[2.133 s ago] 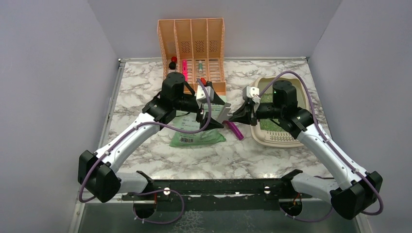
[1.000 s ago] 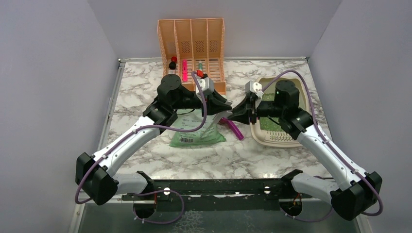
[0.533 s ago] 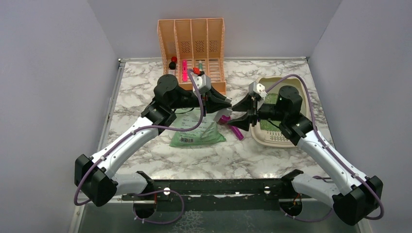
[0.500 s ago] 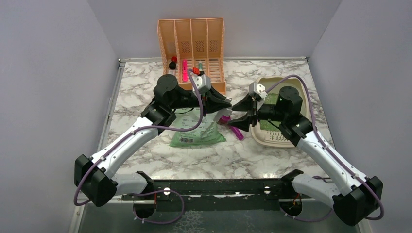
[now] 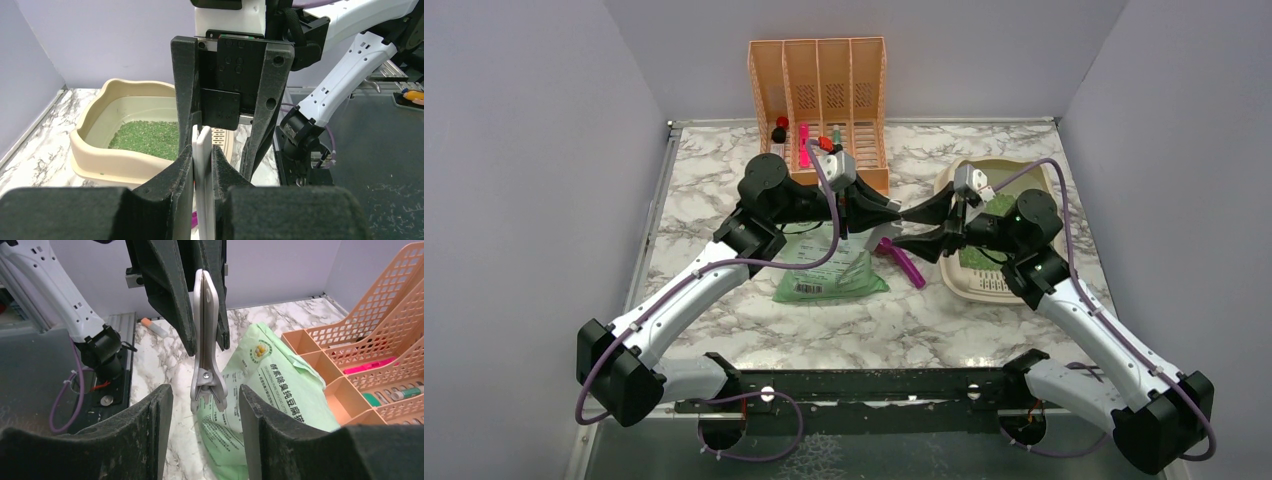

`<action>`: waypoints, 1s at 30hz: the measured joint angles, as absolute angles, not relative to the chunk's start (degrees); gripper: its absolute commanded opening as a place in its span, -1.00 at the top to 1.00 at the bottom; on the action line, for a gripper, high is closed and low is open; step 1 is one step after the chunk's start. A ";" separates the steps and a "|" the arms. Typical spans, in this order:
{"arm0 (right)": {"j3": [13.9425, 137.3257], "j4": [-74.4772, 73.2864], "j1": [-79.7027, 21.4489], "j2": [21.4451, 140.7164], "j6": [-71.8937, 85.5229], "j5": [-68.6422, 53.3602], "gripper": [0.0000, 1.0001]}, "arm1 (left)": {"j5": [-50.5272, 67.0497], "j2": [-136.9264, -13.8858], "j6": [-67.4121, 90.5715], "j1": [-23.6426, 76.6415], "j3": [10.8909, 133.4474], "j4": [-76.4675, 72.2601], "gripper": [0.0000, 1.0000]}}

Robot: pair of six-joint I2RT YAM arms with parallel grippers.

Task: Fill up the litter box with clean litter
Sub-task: Adjust the clamp at the center of the board.

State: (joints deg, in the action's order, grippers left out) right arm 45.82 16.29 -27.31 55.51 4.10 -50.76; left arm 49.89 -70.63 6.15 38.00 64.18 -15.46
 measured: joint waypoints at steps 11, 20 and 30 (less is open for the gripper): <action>45.23 18.79 -27.31 55.51 5.56 -50.87 -0.16 | 49.89 -70.37 6.61 38.00 64.16 -16.08 0.88; 44.69 18.96 -27.31 55.48 5.96 -50.92 0.67 | 49.89 -70.37 6.83 38.00 64.14 -16.67 0.80; 46.57 14.98 -27.33 57.08 2.92 -50.96 0.98 | 47.00 -67.81 4.54 37.74 63.05 -14.06 -0.97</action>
